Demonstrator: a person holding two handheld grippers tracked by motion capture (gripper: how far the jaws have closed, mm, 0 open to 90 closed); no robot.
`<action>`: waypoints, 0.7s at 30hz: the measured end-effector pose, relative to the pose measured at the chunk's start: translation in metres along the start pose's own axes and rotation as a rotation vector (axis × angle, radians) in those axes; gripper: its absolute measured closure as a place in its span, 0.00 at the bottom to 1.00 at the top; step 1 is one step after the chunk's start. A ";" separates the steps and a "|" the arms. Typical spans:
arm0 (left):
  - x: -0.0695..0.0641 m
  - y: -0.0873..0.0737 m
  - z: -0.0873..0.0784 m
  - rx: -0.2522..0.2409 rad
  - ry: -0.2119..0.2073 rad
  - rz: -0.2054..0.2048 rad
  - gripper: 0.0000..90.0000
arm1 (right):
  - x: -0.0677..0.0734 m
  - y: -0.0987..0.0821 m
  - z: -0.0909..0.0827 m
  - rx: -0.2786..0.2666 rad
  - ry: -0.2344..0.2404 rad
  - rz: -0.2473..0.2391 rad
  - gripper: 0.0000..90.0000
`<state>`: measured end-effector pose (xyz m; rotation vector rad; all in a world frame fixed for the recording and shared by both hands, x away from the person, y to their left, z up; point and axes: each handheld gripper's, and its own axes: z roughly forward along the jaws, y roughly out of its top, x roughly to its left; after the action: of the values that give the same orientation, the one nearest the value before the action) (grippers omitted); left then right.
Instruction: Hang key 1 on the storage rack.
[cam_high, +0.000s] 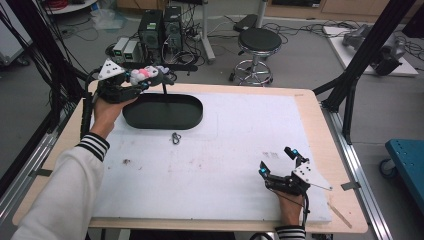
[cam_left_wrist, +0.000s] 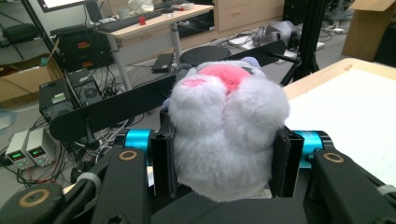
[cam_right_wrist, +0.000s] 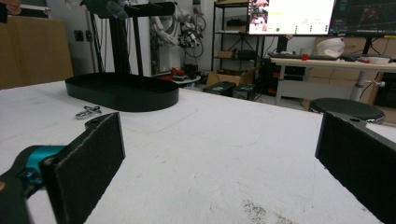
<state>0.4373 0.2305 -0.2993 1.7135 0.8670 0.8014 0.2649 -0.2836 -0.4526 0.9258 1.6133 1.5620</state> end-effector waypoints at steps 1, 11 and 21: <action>-0.001 -0.001 0.000 0.002 -0.002 0.002 0.59 | 0.000 0.000 0.000 0.000 -0.001 0.000 0.01; -0.008 -0.010 0.005 0.043 -0.012 0.013 0.60 | 0.000 0.000 0.000 -0.001 0.001 0.004 0.01; -0.008 -0.028 0.007 0.102 -0.029 0.008 0.60 | 0.000 0.000 0.000 0.000 -0.002 0.004 0.01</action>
<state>0.4344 0.2264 -0.3286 1.8144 0.8952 0.7470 0.2647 -0.2837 -0.4528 0.9305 1.6109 1.5637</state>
